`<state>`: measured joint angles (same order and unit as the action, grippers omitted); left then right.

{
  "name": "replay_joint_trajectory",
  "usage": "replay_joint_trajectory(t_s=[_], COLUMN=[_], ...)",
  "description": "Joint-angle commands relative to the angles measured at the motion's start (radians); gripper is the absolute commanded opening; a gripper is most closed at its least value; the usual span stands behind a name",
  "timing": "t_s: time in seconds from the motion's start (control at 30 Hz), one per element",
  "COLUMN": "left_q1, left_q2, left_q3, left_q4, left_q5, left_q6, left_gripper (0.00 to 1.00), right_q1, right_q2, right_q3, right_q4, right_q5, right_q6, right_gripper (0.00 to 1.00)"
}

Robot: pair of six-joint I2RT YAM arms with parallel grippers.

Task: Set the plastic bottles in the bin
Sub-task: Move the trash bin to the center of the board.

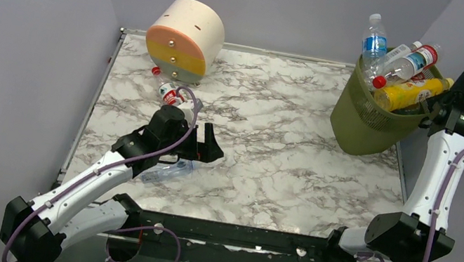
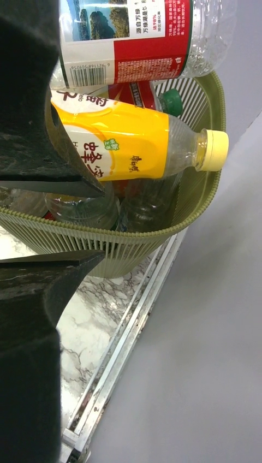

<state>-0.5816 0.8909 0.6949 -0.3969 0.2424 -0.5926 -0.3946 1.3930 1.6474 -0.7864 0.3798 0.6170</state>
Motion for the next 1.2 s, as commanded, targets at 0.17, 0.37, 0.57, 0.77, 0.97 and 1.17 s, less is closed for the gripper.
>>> replay_joint_trajectory(t_s=[0.17, 0.37, 0.57, 0.77, 0.97, 1.17], left_q1=[0.006, 0.008, 0.007, 0.007, 0.006, 0.006], left_q2=[-0.001, -0.011, 0.014, 0.056, 0.057, 0.038], left_q3=[-0.015, -0.040, -0.039, -0.010, 0.016, 0.033], left_q4=[0.047, 0.062, 0.081, 0.087, 0.058, 0.001], left_q5=[-0.004, -0.001, 0.018, 0.044, 0.065, 0.063], left_q6=[0.008, -0.014, -0.019, -0.012, -0.004, 0.001], left_gripper=[0.99, 0.99, 0.98, 0.98, 0.98, 0.98], right_q1=[-0.007, -0.007, -0.007, -0.007, -0.007, -0.007], right_q2=[-0.016, -0.034, -0.093, -0.205, -0.315, -0.376], right_q3=[-0.058, -0.105, -0.158, -0.283, -0.453, -0.588], right_q4=[0.086, 0.109, 0.099, 0.079, 0.090, 0.150], right_q5=[-0.042, -0.056, -0.062, -0.060, -0.074, -0.089], right_q6=[0.030, 0.047, 0.051, 0.059, 0.076, 0.078], right_gripper=[0.43, 0.42, 0.40, 0.40, 0.54, 0.59])
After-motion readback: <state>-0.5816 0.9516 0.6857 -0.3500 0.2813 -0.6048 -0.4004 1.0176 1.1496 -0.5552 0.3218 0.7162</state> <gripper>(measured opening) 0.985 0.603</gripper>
